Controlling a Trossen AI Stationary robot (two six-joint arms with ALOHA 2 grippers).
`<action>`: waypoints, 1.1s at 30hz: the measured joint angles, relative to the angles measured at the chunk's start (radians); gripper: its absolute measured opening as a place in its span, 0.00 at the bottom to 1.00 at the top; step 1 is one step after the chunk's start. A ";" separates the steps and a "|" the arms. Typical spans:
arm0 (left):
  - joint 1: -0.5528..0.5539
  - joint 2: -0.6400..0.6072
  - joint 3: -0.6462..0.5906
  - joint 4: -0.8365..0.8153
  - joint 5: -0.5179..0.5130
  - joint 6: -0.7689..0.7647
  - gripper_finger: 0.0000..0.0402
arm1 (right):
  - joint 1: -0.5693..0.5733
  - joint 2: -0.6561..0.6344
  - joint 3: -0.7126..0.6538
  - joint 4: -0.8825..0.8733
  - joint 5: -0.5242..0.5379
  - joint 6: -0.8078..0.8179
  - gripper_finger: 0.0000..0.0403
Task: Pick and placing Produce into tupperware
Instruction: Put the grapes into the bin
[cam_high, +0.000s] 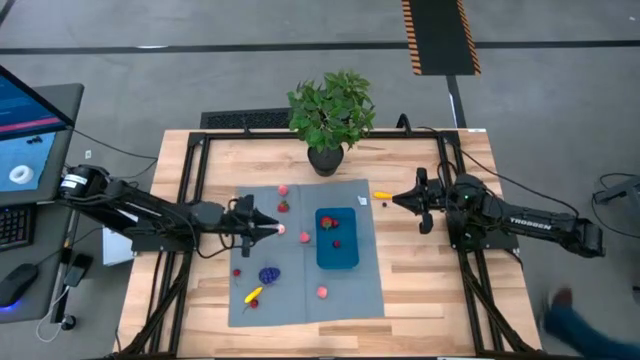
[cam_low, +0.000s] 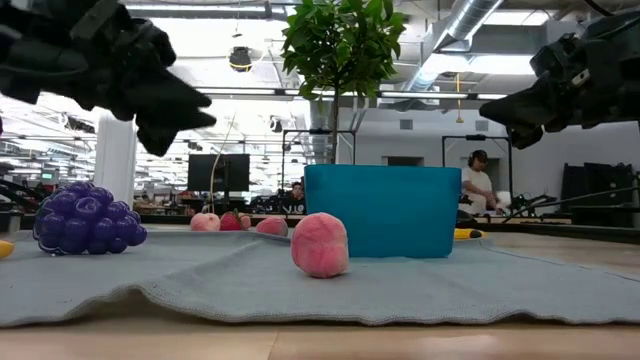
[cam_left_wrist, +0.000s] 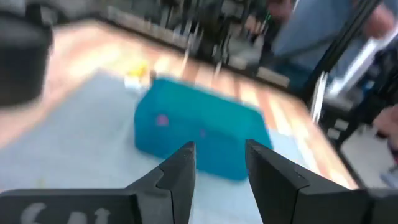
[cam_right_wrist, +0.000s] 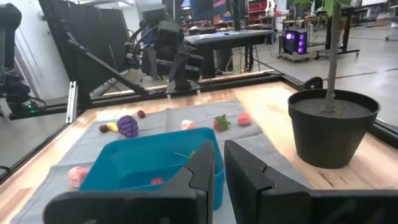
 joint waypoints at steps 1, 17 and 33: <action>-0.011 0.000 0.025 -0.063 -0.002 -0.012 0.33 | 0.002 0.000 0.000 0.000 0.000 0.000 0.15; -0.244 0.000 0.330 -0.611 -0.104 -0.160 0.53 | 0.002 0.000 0.000 0.000 0.002 0.000 0.15; -0.354 0.151 0.350 -0.736 -0.128 -0.482 0.65 | 0.002 0.000 0.000 0.000 0.002 0.000 0.15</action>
